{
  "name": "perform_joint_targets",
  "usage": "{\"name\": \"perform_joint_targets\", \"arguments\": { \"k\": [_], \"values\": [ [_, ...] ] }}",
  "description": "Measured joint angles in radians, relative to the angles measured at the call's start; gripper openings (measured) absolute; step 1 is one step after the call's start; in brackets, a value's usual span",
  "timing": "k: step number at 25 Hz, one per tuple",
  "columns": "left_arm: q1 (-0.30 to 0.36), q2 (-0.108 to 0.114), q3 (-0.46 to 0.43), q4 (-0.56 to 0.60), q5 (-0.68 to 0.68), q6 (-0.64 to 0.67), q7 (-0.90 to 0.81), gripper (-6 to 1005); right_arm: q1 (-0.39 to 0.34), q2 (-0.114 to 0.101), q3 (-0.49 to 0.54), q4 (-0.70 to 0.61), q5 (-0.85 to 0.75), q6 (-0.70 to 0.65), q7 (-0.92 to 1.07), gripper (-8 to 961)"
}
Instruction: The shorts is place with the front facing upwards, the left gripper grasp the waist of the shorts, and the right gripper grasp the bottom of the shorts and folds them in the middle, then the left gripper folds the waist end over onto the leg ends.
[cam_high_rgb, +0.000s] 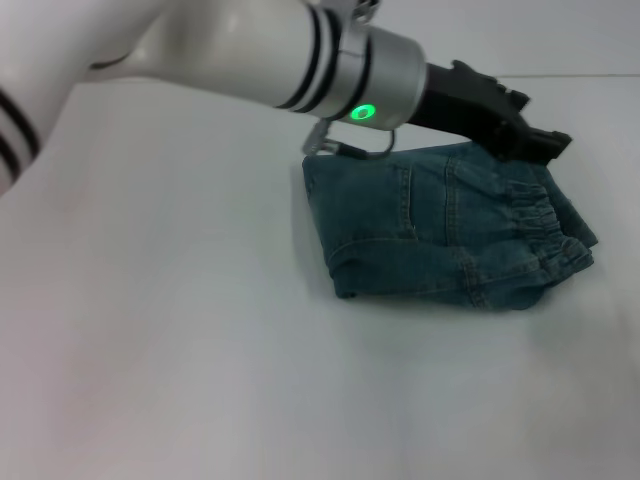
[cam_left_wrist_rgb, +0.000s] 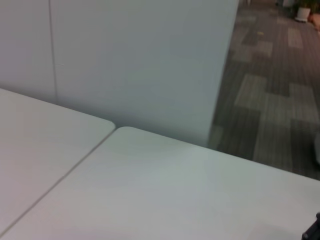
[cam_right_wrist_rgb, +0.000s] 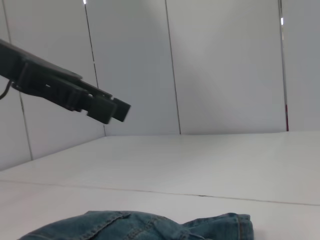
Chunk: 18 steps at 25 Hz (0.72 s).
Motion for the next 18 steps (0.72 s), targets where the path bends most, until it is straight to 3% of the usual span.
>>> {"name": "perform_joint_targets", "arguments": {
  "k": [4,8,12,14,18],
  "values": [
    [0.129,0.003,-0.034,0.075,-0.076,0.042,0.134,596,0.000,-0.001,-0.004,-0.059,-0.029,-0.014,0.071,0],
    [0.278,0.003,-0.151,0.087,-0.223,0.187,0.357,705,0.009,-0.001,-0.004,-0.157,-0.126,-0.064,0.182,1],
    [0.385,0.000,-0.288,0.038,-0.274,0.372,0.520,878,0.018,-0.001,-0.005,-0.235,-0.210,-0.154,0.250,21],
    [0.431,0.002,-0.375,-0.022,-0.272,0.472,0.606,897,0.025,-0.002,-0.005,-0.263,-0.252,-0.205,0.272,59],
    [0.505,0.029,-0.508,-0.154,-0.251,0.616,0.761,934,0.030,-0.002,-0.006,-0.304,-0.304,-0.295,0.293,136]
  ]
}}
